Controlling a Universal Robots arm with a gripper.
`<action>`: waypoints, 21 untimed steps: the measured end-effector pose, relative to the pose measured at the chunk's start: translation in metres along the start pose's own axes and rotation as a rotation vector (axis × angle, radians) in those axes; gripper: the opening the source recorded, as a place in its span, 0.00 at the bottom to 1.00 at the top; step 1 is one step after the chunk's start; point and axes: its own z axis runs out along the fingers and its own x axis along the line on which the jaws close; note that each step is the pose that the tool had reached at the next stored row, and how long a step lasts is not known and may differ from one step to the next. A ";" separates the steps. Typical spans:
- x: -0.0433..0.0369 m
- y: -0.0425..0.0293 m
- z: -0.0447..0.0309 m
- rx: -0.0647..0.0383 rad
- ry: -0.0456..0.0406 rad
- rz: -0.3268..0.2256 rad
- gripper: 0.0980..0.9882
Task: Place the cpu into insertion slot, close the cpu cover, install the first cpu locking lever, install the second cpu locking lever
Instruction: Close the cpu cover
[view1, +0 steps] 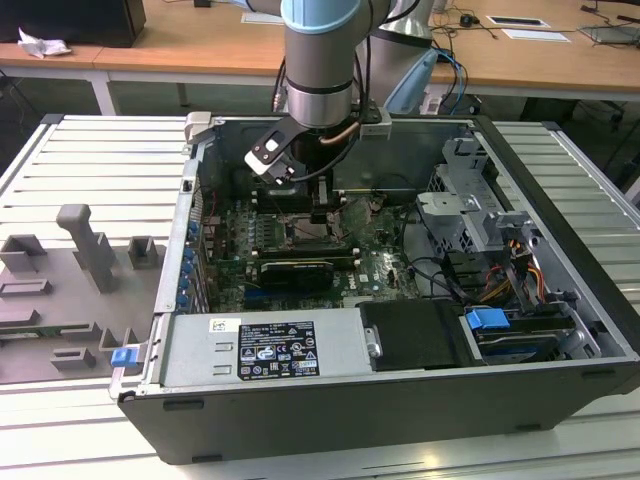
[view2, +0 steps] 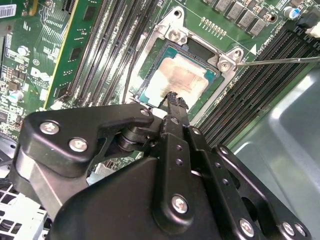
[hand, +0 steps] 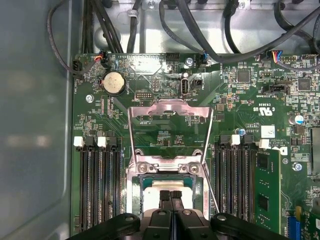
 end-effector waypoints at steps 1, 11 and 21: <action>0.0000 0.0000 -0.0001 0.000 -0.0001 0.000 0.01; 0.0001 0.0004 -0.0070 0.000 -0.0042 0.000 0.01; 0.0002 0.0011 -0.0167 0.000 -0.0066 0.000 0.01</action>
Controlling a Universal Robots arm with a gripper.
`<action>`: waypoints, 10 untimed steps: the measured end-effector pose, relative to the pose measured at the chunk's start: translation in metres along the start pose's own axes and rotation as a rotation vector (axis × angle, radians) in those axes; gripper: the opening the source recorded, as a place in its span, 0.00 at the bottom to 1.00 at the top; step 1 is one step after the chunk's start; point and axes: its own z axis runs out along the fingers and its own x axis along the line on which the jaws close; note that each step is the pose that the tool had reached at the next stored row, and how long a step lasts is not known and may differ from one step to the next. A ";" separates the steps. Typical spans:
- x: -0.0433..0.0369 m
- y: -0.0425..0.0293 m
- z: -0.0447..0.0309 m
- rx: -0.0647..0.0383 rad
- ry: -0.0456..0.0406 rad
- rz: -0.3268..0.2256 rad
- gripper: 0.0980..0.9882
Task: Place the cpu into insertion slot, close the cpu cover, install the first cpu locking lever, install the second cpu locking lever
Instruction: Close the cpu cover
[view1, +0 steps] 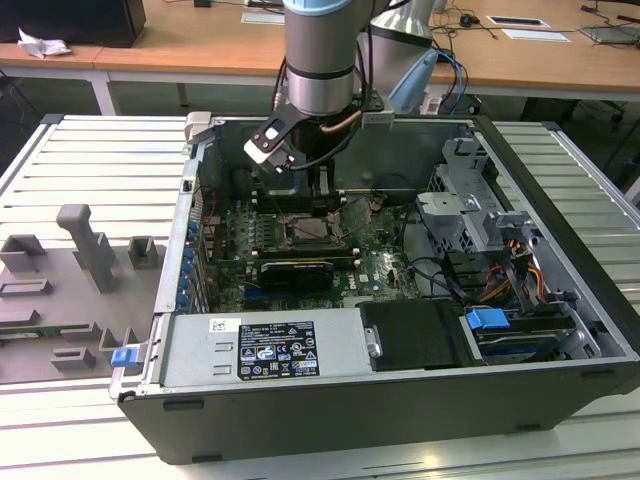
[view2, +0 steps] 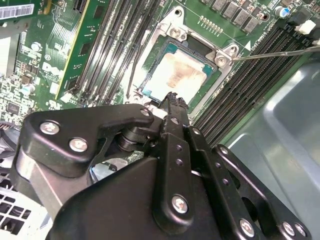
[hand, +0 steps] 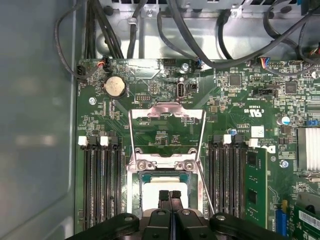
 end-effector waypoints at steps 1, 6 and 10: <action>0.0000 0.0000 -0.0008 0.000 -0.0006 0.000 0.01; 0.0001 0.0003 -0.0054 0.000 -0.0056 0.000 0.01; 0.0001 0.0005 -0.0080 0.000 -0.0097 -0.001 0.01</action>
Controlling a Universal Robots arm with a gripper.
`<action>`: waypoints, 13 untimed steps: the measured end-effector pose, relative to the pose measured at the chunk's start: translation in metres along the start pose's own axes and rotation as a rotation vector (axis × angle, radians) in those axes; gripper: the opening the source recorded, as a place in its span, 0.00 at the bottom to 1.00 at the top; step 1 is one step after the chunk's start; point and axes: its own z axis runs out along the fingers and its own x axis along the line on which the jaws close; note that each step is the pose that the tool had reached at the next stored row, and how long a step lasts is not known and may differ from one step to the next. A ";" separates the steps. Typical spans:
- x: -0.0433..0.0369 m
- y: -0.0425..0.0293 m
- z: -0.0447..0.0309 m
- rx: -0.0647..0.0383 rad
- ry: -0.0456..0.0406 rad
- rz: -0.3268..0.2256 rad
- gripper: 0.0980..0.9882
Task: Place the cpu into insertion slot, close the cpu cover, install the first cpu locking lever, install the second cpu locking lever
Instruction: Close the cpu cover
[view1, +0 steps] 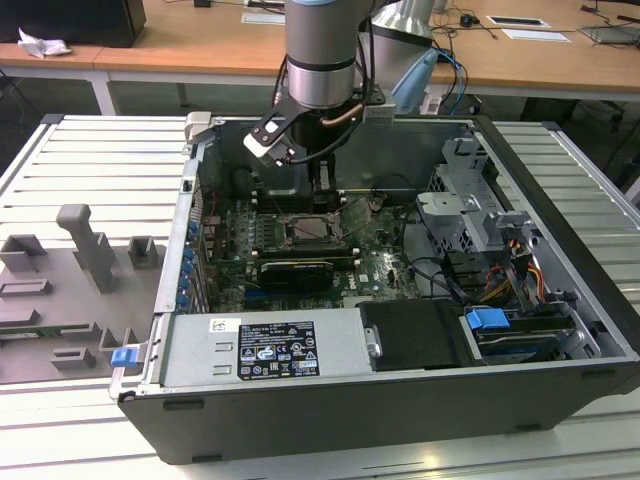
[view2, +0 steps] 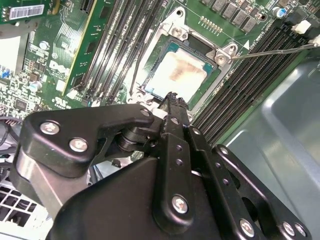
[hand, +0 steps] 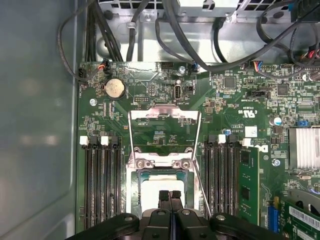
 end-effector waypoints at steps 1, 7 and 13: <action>0.0000 0.0000 -0.0007 0.000 -0.0010 0.000 0.01; 0.0000 0.0011 -0.0044 0.000 -0.0098 -0.001 0.01; 0.0000 0.0060 -0.0047 0.000 -0.0129 -0.001 0.01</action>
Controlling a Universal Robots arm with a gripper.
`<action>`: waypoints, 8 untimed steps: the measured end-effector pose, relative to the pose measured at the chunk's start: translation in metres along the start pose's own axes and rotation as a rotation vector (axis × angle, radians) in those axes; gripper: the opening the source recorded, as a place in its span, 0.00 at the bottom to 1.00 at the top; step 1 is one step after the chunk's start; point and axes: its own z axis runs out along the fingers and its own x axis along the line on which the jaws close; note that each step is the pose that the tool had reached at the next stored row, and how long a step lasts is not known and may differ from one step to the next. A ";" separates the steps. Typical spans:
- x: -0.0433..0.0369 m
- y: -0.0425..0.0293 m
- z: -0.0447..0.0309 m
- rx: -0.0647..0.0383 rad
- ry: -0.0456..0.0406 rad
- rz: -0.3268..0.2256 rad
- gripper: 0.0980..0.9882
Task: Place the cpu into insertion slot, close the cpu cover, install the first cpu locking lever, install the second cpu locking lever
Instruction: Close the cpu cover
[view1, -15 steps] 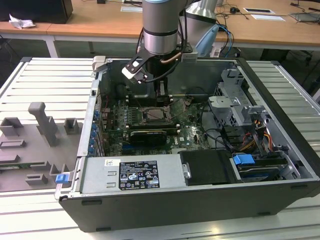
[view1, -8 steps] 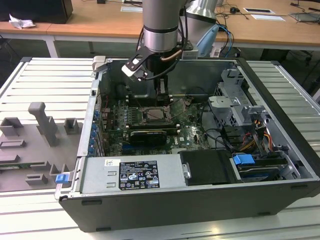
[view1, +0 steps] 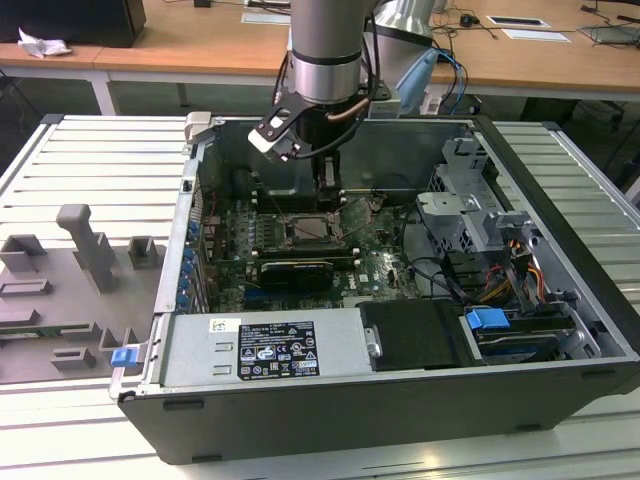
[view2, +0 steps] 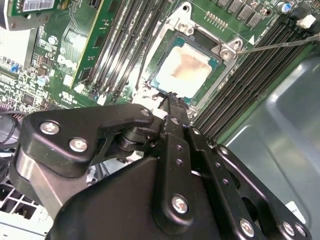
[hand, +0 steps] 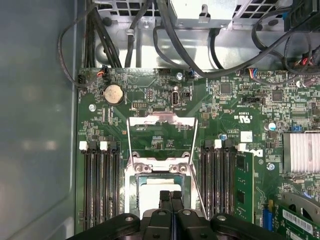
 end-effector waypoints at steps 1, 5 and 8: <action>0.0000 0.0001 -0.0006 0.000 -0.0003 0.000 0.01; -0.0001 0.0005 -0.0059 0.000 -0.0016 0.000 0.01; -0.0002 0.0008 -0.0098 0.000 -0.0030 0.000 0.01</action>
